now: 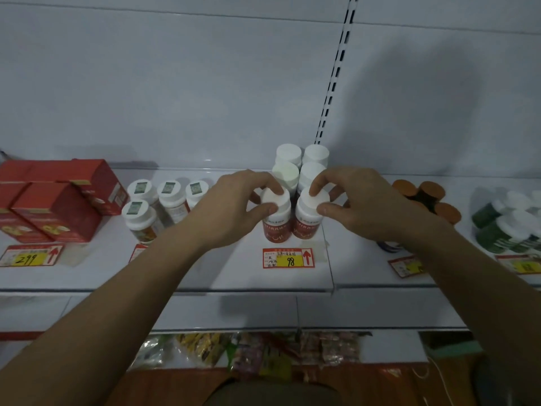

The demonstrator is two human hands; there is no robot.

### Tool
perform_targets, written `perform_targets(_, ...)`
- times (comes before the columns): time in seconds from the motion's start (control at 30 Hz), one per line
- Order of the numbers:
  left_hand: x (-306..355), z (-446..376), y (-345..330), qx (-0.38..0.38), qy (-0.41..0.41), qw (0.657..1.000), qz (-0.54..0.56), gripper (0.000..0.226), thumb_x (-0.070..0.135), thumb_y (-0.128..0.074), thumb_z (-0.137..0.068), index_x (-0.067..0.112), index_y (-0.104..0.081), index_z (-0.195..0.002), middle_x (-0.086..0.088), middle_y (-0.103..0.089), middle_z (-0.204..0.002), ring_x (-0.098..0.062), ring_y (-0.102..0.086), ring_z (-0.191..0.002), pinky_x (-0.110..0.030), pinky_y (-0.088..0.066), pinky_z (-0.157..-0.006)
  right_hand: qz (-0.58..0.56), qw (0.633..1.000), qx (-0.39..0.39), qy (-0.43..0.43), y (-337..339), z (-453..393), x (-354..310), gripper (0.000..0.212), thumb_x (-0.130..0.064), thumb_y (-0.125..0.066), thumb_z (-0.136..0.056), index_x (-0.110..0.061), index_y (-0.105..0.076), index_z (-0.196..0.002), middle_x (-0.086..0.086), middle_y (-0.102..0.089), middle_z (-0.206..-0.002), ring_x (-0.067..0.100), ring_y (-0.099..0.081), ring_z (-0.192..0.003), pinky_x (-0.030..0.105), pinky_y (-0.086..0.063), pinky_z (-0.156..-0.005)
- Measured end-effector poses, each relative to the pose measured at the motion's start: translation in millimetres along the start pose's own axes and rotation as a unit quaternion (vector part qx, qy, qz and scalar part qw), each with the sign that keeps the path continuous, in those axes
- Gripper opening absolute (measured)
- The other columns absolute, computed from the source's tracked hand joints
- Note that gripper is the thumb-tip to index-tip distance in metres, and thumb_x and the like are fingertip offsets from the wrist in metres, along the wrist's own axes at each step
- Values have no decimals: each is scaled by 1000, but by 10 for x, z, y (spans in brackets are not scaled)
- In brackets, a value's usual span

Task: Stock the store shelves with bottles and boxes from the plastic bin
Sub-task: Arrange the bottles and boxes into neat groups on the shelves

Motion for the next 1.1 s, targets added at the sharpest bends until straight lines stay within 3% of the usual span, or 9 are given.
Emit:
perform_targets(0.17,36,-10,-5,1,-10,1000,-10,26,32,-68,-94,28,-64,-119,5,-67,-122,-9,-66,-94,-33,-58,-81,-3,1000,18,20,-67,34,-71,29,-25,-80,-84,-27,-58,-104,-6,-64,-104,11,-61,-90,21,-51,-73)
perform_targets(0.33,35,2,-34,11,-20,1000,-10,25,30,-68,-94,26,-65,-118,4,-67,-121,-11,-66,-93,-35,-59,-80,-3,1000,18,5,-71,62,-47,28,-24,-77,-87,-28,-57,-106,-8,-61,-104,8,-61,-87,13,-47,-70)
perform_targets(0.47,59,-14,-79,12,-16,1000,-7,25,32,-68,-93,28,-65,-117,4,-66,-125,-10,-65,-93,-35,-59,-82,2,999,29,14,-131,77,-47,29,-24,-77,-87,-27,-56,-108,-4,-63,-112,14,-61,-91,28,-55,-80)
perform_targets(0.6,79,-29,-81,9,-18,1000,-11,24,32,-68,-93,29,-64,-117,4,-66,-125,-9,-66,-94,-36,-60,-80,4,999,39,21,-173,72,-22,30,-26,-76,-88,-29,-54,-110,-3,-62,-115,14,-60,-93,32,-56,-83)
perform_targets(0.77,107,-28,57,1,-38,999,-20,28,45,-58,-95,31,-58,-119,8,-65,-119,-5,-65,-93,-36,-60,-78,-8,997,70,26,-19,87,52,25,-42,-68,-90,-32,-57,-110,-10,-59,-111,7,-58,-94,27,-51,-77)
perform_targets(0.9,166,-299,305,33,-70,996,-52,22,37,-64,-94,26,-63,-113,5,-64,-110,-7,-66,-88,-35,-57,-78,33,992,114,38,298,-130,61,18,-40,-67,-92,-31,-58,-104,-6,-62,-105,6,-61,-83,24,-44,-73)
perform_targets(1.1,203,-784,290,-108,-106,975,-160,25,33,-71,-91,27,-67,-115,3,-64,-114,-13,-62,-92,-40,-55,-84,81,996,-11,-34,363,-549,2,28,-52,-73,-85,-27,-63,-94,-10,-65,-96,1,-57,-78,19,-41,-65)
Point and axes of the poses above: each hand's wrist, its own z-axis away from the middle knuckle, its own y-axis out of the back of the hand, x = y × z, the point moved 2 cm from there along -z, towards the middle knuckle
